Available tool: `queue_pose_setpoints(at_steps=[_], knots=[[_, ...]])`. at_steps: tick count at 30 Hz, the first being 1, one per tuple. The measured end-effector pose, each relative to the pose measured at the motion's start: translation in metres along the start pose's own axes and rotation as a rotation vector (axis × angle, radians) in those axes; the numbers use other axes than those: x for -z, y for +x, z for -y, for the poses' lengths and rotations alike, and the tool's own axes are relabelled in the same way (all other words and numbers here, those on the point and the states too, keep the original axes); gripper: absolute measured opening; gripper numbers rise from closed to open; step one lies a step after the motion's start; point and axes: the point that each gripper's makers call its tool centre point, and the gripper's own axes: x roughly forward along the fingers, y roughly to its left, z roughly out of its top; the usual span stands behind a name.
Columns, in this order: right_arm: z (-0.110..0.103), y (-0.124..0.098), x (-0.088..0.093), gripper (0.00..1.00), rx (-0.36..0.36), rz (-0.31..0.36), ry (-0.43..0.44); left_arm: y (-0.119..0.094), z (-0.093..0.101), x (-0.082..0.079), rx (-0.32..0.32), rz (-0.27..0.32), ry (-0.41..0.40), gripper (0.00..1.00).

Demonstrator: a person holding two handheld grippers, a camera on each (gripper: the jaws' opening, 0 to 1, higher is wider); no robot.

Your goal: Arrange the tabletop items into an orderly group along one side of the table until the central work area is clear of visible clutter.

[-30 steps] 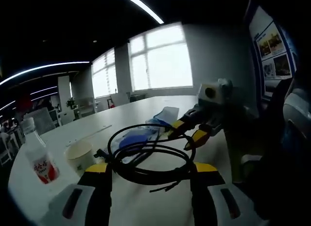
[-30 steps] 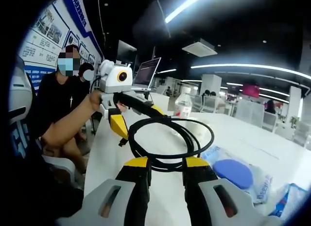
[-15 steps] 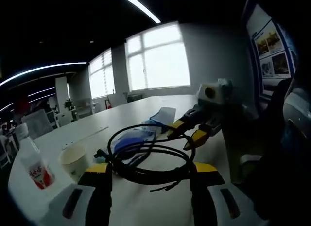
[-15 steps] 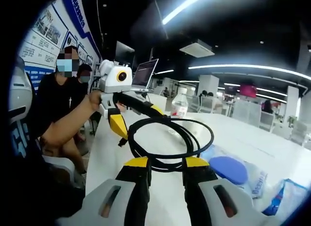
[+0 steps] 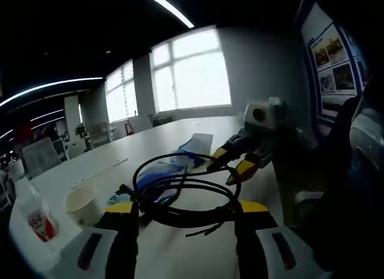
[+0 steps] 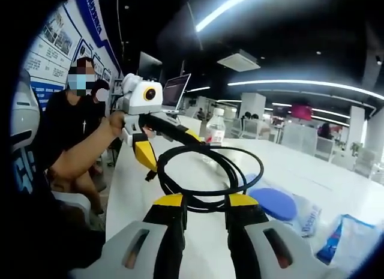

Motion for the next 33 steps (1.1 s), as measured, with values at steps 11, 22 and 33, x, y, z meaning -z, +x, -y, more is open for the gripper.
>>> queue_pose_setpoints(at_steps=[11,22,33], knots=[[0.005,-0.011,0.001,0.22,0.029,-0.003,-0.007,0.009,0.005,-0.006,0.021,0.009,0.013,0.63],[0.008,-0.022,0.003,0.22,0.056,-0.011,-0.004,0.018,0.009,-0.011,0.046,0.016,0.022,0.63],[0.014,-0.032,0.006,0.21,0.081,-0.013,-0.001,0.028,0.014,-0.014,0.065,0.02,0.026,0.63]])
